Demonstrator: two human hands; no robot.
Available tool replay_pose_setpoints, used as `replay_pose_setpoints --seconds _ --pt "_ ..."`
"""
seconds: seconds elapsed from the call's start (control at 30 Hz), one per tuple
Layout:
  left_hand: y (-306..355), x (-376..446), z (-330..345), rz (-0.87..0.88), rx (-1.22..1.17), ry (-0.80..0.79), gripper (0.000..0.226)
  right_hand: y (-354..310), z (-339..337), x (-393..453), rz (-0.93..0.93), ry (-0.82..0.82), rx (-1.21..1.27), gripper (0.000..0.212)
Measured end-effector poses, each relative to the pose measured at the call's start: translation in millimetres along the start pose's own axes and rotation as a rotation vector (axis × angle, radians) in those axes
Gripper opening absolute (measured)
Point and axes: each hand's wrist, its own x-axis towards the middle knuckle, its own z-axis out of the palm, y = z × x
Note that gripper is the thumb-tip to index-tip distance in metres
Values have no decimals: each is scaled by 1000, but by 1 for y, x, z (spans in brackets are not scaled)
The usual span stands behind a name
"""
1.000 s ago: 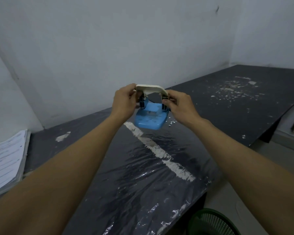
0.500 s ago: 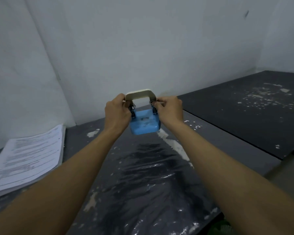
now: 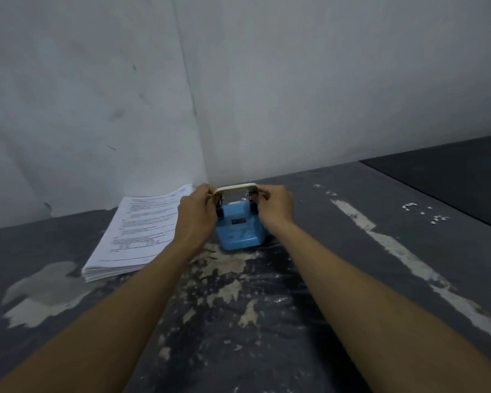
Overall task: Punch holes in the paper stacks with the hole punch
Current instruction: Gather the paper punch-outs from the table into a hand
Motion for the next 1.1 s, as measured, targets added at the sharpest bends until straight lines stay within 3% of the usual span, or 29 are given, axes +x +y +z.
replay_pose_setpoints --seconds 0.23,0.3,0.43,0.57,0.67,0.8,1.1 --pt "-23 1 7 -78 31 -78 13 8 17 3 21 -87 -22 26" --pt "-19 3 8 -101 36 -80 22 7 14 6 44 -139 -39 28" --pt "7 3 6 -90 -22 62 53 7 -3 6 88 -138 -63 50" --pt "42 6 0 66 30 266 64 11 -34 0 63 -102 -96 45" --pt "73 6 -1 184 42 319 59 17 -65 -7 48 -77 -133 41" --pt "115 -5 24 245 -7 184 45 31 -112 -16 43 -10 -203 37" --pt "164 -30 125 273 -18 -337 29 85 -212 -29 81 155 -299 30"
